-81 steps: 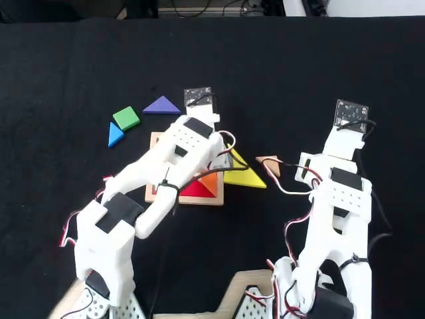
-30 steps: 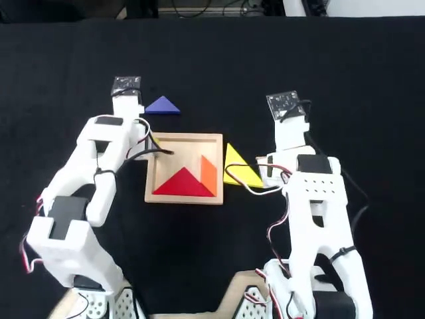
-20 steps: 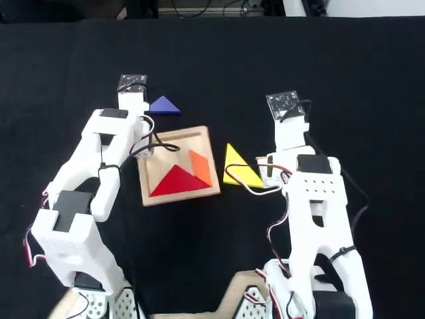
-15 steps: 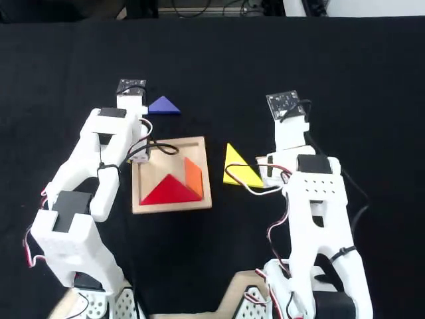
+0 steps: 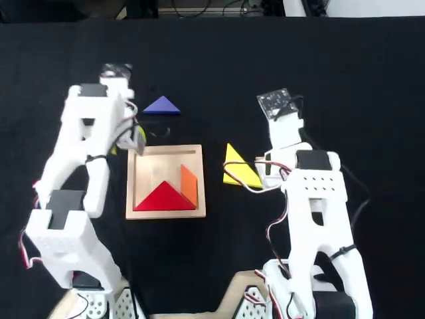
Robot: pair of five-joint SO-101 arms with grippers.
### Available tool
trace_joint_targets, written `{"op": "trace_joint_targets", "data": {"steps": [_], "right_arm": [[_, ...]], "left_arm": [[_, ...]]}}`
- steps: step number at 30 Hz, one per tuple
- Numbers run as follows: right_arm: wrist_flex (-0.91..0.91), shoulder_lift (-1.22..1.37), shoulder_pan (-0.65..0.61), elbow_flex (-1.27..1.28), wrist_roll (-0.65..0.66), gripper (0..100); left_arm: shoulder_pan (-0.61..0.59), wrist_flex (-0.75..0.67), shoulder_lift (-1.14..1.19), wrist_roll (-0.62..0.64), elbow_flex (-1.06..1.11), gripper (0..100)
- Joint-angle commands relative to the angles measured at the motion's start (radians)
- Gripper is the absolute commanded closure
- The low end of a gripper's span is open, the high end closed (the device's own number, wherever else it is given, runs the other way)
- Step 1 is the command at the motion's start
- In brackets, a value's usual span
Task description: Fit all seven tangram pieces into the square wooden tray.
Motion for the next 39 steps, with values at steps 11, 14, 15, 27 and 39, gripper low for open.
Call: {"op": "trace_joint_targets", "data": {"steps": [11,14,15,27,39], "right_arm": [[-0.008,-0.024,-0.379,-0.018,0.014,73.6],[-0.048,-0.022,-0.39,0.004,0.014,64.9],[-0.06,-0.018,-0.387,0.012,0.014,63.3],[-0.167,0.346,-0.376,-0.054,0.043,63.1],[-0.213,0.438,-0.453,-0.111,0.051,63.1]], "left_arm": [[-0.335,0.19,-0.483,0.038,0.205,77],[-0.386,-0.005,-0.543,0.038,0.469,77],[-0.401,-0.077,-0.565,0.038,0.549,77],[-0.378,-0.609,-1.208,0.048,1.274,77],[-0.383,-0.755,-1.079,0.104,1.311,77]]}}
